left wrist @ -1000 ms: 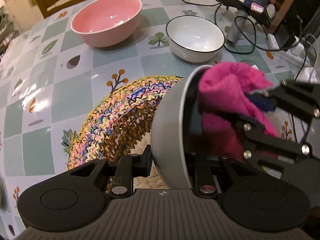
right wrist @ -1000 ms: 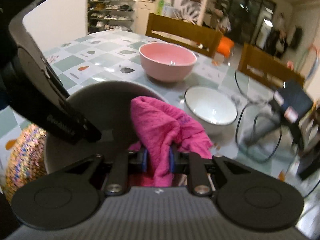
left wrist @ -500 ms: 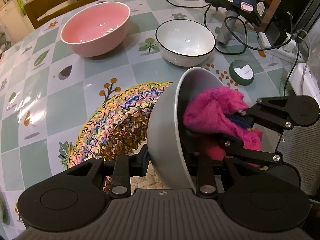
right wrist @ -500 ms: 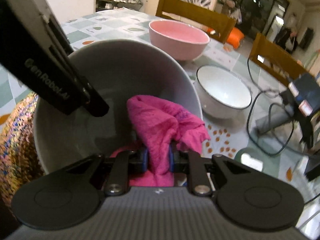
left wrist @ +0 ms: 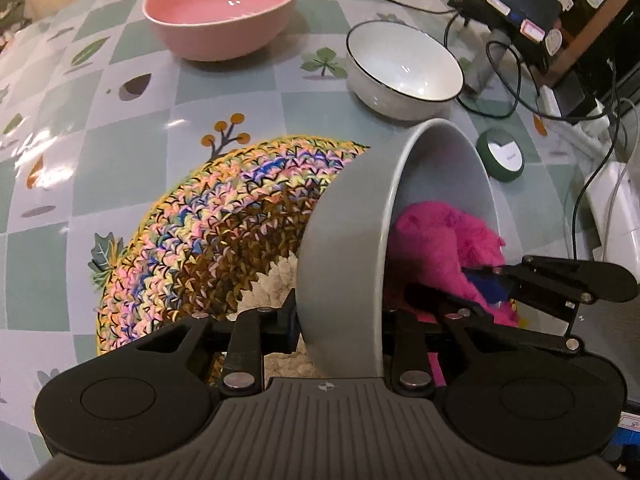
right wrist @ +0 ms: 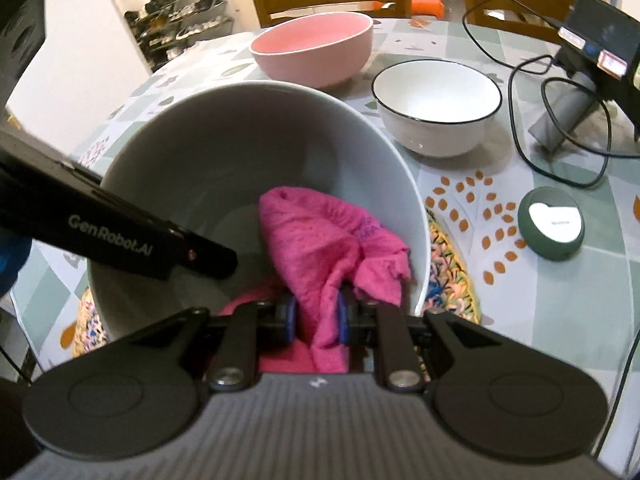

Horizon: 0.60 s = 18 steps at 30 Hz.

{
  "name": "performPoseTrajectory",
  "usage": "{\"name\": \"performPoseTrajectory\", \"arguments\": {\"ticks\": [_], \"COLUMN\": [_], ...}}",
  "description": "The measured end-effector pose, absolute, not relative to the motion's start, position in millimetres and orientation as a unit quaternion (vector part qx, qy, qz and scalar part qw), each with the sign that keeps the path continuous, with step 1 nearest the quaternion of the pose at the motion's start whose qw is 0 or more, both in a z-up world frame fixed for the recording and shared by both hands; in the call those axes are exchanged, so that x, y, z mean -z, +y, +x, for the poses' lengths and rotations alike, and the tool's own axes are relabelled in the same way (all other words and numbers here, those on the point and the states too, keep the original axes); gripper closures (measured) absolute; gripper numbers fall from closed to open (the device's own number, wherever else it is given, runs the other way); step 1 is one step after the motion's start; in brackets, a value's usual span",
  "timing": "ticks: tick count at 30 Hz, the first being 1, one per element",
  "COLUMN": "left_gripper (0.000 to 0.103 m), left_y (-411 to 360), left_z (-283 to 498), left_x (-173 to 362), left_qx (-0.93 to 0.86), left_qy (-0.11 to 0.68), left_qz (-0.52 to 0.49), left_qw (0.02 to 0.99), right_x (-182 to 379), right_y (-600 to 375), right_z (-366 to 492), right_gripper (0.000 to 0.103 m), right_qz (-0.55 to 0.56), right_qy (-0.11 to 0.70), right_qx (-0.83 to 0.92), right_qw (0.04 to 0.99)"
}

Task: Clean bowl
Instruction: 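Hold the tilted bowl with the left gripper while the right gripper wipes inside with the cloth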

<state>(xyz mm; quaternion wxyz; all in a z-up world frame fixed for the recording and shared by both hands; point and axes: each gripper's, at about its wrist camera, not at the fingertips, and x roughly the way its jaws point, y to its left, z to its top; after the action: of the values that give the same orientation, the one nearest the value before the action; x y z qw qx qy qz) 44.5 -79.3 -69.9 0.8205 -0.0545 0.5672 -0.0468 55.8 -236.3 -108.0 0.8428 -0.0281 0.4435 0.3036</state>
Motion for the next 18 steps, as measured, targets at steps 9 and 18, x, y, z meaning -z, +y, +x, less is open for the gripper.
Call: {"name": "performPoseTrajectory", "arguments": {"ticks": [9,18], "left_gripper": [0.083,0.082], "left_y": [-74,-76], "left_z": [42,33], "left_x": [54,32], "left_qx": [0.051,0.041], "left_qy": [0.544,0.510], "left_qz": [-0.013,0.057], "left_qw": [0.837,0.858], "right_x": [107,112], "right_y": [-221,-202], "right_z": [51,46], "right_gripper": [0.083,0.084], "right_qz": [-0.006,-0.014], "right_qy": [0.445,0.443], "right_qx": [-0.307,-0.327], "right_qw": [0.842,0.834]}}
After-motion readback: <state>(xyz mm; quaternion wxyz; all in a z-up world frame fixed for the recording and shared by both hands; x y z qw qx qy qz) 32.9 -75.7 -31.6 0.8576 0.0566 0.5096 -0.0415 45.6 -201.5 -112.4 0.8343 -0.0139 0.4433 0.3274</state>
